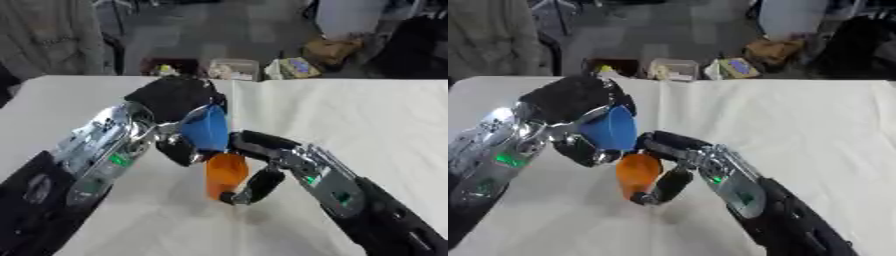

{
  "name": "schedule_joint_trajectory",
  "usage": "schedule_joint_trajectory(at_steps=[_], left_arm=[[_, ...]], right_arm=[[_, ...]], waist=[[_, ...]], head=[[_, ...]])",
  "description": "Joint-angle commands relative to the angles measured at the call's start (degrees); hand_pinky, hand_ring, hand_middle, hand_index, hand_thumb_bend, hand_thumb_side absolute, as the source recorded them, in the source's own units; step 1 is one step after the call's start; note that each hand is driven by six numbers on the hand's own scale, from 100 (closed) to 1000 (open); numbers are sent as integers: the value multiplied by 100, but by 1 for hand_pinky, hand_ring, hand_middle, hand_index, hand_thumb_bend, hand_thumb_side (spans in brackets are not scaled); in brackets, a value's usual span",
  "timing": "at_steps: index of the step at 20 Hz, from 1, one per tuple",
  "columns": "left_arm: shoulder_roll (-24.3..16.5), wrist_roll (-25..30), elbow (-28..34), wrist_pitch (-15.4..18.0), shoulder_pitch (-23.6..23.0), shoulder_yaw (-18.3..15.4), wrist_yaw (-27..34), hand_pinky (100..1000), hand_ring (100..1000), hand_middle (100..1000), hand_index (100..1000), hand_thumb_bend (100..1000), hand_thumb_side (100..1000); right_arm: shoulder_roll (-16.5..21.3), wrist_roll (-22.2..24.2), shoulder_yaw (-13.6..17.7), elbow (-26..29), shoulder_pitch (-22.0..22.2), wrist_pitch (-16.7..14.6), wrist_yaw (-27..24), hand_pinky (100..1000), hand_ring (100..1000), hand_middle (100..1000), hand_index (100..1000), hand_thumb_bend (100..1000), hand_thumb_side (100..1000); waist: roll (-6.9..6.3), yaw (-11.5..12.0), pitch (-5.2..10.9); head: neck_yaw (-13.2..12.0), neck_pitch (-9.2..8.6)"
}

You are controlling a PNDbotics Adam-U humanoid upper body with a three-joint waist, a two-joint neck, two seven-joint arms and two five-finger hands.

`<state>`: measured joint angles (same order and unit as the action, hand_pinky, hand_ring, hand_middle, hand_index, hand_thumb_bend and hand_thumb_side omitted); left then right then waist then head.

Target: Pour the contents of one cup into another cup.

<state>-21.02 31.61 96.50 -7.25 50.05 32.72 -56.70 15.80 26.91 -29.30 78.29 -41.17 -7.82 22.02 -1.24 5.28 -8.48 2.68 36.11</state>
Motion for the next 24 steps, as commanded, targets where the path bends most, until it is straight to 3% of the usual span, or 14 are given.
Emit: schedule_joint_trajectory(at_steps=[1, 12, 24], left_arm=[[-11, 42, 4, 84, 159, -4, -142, 338, 354, 336, 737, 307, 100], [-20, 341, 34, 417, 237, 50, -639, 356, 352, 348, 750, 282, 100], [-66, 801, 93, 786, 260, 110, -792, 375, 354, 358, 757, 252, 100]], right_arm=[[31, -10, 38, 51, -111, 1, 10, 370, 451, 241, 468, 119, 100], [62, -9, 28, 86, -87, 29, 2, 365, 451, 243, 466, 117, 100], [70, -5, 51, 59, -86, 14, 8, 362, 452, 243, 465, 119, 100]], waist=[[7, -5, 97], [-14, -16, 108], [-28, -19, 122]], head=[[-19, -73], [-7, -75], [0, -84]])
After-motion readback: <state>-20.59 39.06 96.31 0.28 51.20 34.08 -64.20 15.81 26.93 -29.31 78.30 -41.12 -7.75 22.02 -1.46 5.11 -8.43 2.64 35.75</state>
